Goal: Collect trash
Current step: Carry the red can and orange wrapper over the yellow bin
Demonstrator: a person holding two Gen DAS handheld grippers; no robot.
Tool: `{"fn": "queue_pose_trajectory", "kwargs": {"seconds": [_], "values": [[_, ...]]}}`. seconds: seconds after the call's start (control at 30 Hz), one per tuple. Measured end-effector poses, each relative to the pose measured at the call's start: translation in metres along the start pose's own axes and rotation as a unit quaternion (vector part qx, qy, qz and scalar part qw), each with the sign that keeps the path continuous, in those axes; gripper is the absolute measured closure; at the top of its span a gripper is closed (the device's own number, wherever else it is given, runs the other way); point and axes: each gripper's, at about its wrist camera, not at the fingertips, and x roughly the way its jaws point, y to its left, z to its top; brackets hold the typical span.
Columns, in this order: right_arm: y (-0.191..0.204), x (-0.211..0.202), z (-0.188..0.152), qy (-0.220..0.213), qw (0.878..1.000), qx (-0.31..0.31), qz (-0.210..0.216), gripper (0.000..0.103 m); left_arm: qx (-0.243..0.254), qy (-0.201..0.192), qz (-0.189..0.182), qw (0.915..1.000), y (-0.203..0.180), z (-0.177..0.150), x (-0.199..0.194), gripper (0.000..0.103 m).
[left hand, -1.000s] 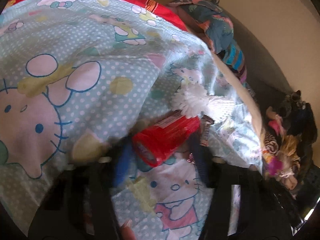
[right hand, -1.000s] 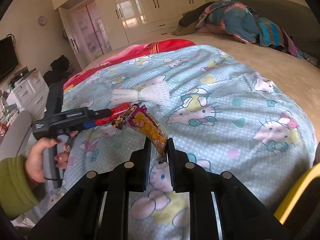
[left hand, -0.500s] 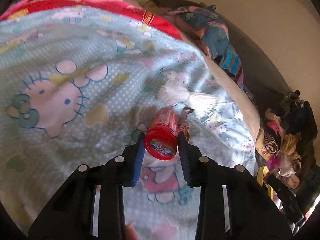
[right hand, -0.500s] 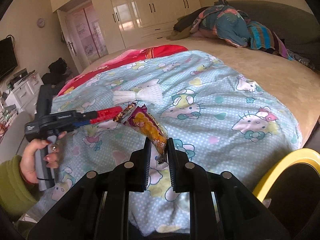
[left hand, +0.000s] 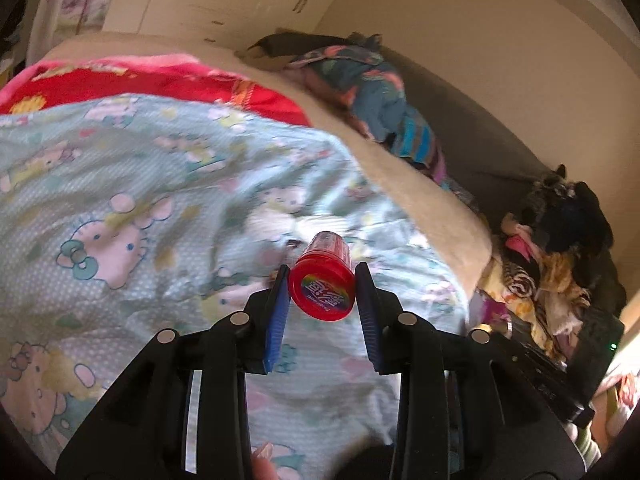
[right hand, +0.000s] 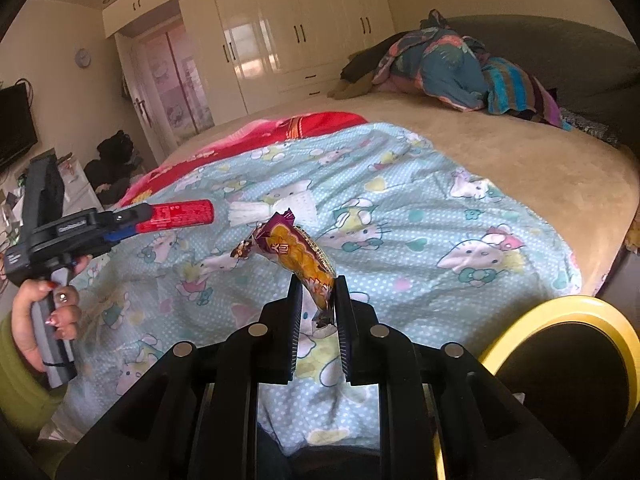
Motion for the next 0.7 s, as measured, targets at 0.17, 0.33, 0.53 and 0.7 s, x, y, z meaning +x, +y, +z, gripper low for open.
{"fn": "queue_pose_trajectory", "kwargs": {"seconds": [0.17, 0.33, 0.53, 0.7], "values": [[-0.009, -0.018, -0.002, -0.012, 1.0, 0.008, -0.01, 0.087, 0.027, -0.001, -0.022, 0.9994, -0.03, 0.0, -0.005, 0.077], [-0.024, -0.033, -0.004, -0.021, 0.999, 0.025, -0.021, 0.087, 0.05, 0.001, -0.043, 0.9978, -0.056, -0.004, -0.006, 0.077], [-0.044, -0.05, -0.009, -0.033, 0.998, 0.048, -0.037, 0.087, 0.079, 0.011, -0.068, 0.9945, -0.087, -0.013, -0.004, 0.077], [-0.061, -0.062, -0.014, -0.039, 0.995, 0.069, -0.055, 0.087, 0.104, 0.02, -0.082, 0.991, -0.11, -0.024, -0.001, 0.077]]}}
